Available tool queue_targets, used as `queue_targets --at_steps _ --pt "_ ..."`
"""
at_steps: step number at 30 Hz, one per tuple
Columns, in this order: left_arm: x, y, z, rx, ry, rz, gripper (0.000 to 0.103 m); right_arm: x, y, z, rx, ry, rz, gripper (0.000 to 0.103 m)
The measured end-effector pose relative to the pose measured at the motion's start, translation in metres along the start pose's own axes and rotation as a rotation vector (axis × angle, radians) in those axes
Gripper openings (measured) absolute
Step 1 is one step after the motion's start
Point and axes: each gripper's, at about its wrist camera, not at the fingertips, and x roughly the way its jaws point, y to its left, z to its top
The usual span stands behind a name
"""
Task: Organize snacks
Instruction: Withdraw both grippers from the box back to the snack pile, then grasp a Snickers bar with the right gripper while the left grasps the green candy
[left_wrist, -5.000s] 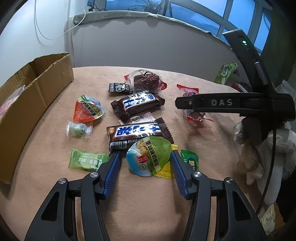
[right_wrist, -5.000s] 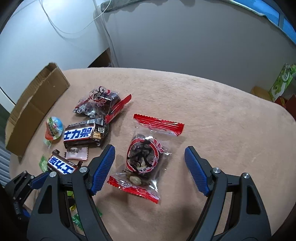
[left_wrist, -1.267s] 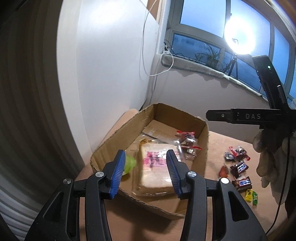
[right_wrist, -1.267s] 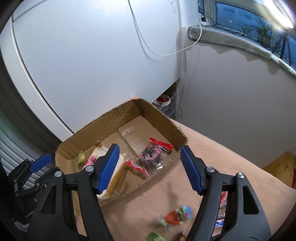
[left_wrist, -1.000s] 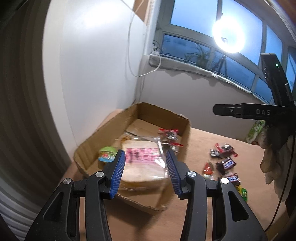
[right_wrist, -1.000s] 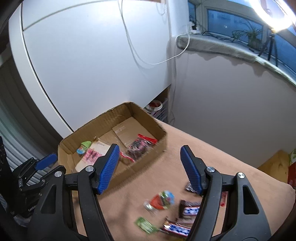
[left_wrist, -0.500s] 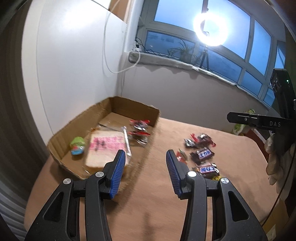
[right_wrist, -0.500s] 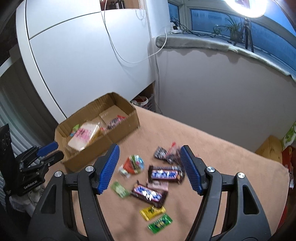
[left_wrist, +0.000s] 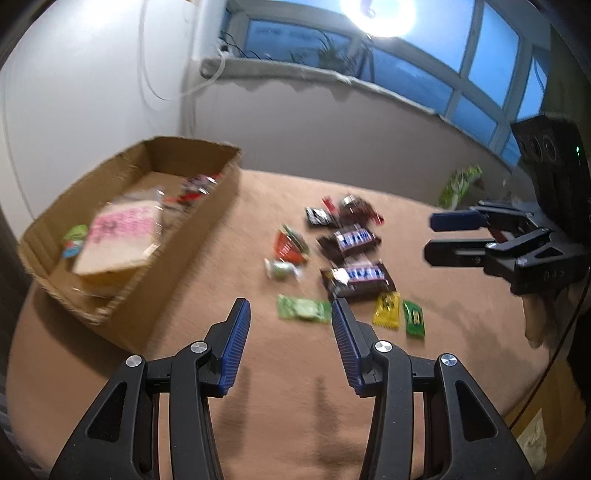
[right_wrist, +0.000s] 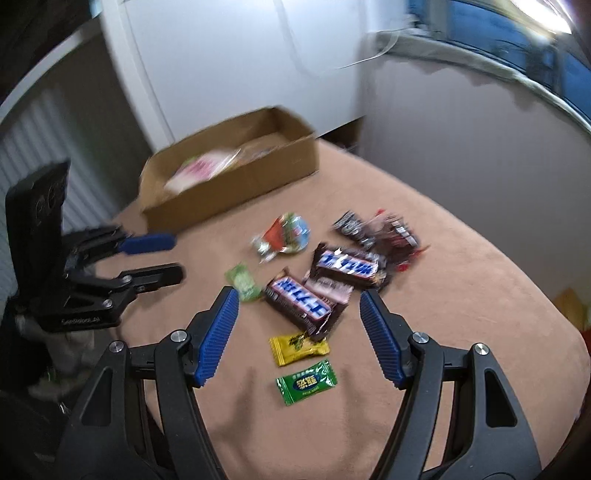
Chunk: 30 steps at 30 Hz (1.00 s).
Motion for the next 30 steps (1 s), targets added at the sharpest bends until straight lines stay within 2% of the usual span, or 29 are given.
queue_targets --at_steps 3,7,14,17,18,21,30 --pt "0.011 -0.008 -0.002 0.019 0.03 -0.005 0.045 0.011 0.003 -0.006 -0.063 0.035 -0.018 0.071" --pt "0.022 -0.012 -0.003 0.035 0.063 -0.009 0.045 0.026 0.007 -0.01 -0.143 0.069 0.004 0.071" --pt "0.037 -0.009 -0.004 0.048 0.101 -0.005 0.045 0.043 0.007 -0.004 -0.201 0.082 0.058 0.071" --pt "0.04 -0.008 -0.004 0.064 0.112 -0.003 0.053 0.049 0.01 -0.002 -0.25 0.096 0.074 0.069" --pt "0.041 -0.008 -0.004 0.066 0.116 -0.003 0.053 0.052 0.009 -0.002 -0.263 0.107 0.084 0.064" --pt "0.045 -0.008 -0.003 0.076 0.124 0.002 0.053 0.063 0.008 0.001 -0.283 0.135 0.099 0.054" --pt "0.068 -0.015 0.001 0.13 0.155 0.019 0.053 0.084 -0.003 0.003 -0.241 0.147 0.139 0.053"
